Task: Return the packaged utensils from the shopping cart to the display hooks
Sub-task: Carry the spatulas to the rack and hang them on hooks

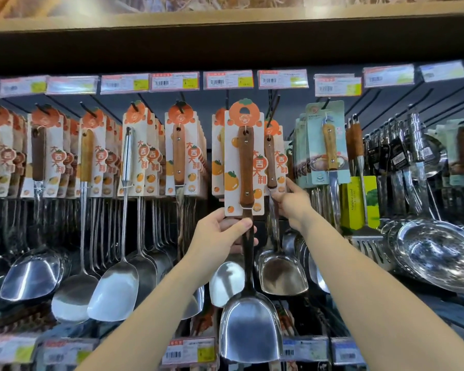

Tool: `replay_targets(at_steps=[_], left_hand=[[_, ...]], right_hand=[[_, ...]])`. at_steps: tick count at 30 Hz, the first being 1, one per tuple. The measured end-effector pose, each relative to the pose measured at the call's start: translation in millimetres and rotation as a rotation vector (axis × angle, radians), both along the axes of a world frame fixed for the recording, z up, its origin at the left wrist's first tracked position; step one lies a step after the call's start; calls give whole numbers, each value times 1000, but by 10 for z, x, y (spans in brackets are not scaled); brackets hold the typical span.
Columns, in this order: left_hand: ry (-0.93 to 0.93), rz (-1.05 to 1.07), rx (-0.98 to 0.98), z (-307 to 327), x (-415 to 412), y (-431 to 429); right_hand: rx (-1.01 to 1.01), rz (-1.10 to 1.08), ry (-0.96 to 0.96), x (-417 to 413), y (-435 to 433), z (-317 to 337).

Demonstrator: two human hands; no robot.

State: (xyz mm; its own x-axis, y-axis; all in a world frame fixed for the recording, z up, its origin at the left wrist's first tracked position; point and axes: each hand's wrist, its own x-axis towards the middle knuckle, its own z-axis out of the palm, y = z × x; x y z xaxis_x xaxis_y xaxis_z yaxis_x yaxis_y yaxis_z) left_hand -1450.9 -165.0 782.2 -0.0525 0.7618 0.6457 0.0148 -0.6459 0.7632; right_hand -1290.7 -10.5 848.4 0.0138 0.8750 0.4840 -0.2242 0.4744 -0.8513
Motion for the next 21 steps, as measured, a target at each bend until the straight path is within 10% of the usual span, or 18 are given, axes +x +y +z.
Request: replay_targets(at_steps=[9, 16, 21], left_hand=[[-13, -21, -68, -53, 144, 164], [-15, -61, -92, 62, 316, 258], [-10, -78, -82, 172, 422, 357]], right_hand=[[-162, -264, -81, -35, 62, -246], [54, 415, 89, 208, -847, -246], [267, 94, -100, 149, -920, -147]])
